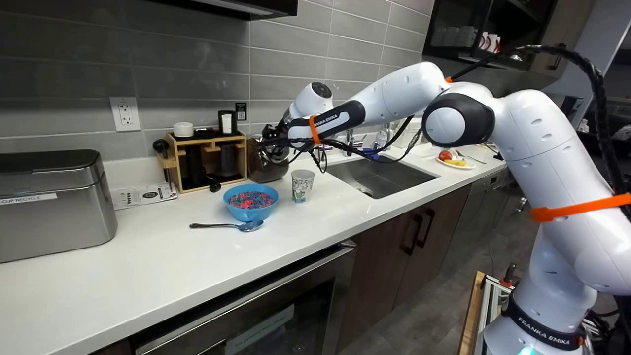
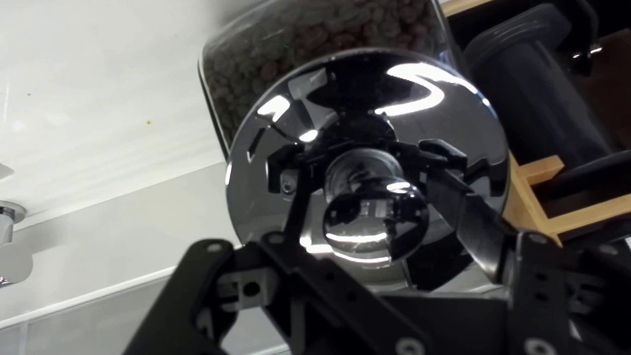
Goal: Place the lid on the jar
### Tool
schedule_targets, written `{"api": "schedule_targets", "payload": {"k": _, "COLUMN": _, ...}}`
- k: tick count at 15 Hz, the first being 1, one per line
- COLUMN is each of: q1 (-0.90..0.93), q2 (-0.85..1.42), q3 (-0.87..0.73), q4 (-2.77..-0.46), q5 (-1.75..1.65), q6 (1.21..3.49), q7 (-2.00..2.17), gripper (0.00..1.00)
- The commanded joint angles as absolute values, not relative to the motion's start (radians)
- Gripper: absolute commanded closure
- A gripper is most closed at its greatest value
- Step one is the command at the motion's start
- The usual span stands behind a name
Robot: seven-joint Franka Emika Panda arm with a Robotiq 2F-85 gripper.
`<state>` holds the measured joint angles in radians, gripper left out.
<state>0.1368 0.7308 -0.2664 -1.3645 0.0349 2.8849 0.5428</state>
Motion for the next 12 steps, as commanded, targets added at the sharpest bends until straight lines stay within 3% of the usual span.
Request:
{"api": "schedule_targets", "payload": {"k": 1, "q1": 0.137, "q2": 0.786, "q3": -0.276, "q4": -1.313, "q5": 0.039, "q6": 2.922, "q7": 0.538, "gripper": 0.00}}
{"api": "schedule_targets", "payload": {"k": 12, "q1": 0.137, "q2": 0.733, "q3": -0.261, "q4": -1.350, "q5": 0.051, "q6": 2.874, "q7": 0.520, "gripper": 0.00}}
